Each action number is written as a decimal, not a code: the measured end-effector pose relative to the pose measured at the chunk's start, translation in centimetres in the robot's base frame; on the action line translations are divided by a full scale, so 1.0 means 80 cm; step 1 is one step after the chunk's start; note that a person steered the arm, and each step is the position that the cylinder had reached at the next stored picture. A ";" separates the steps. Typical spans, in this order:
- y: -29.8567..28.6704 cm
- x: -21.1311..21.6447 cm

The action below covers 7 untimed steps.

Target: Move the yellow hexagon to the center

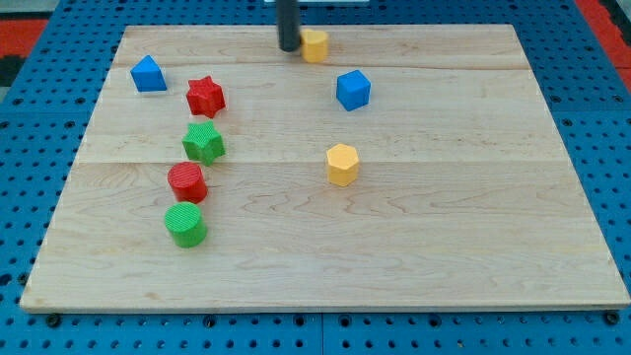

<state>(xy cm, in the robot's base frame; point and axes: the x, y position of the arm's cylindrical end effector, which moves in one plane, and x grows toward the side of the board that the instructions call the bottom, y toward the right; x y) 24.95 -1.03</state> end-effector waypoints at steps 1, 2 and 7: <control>0.015 -0.011; -0.004 0.006; -0.023 0.318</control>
<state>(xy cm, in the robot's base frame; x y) 50.41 -2.91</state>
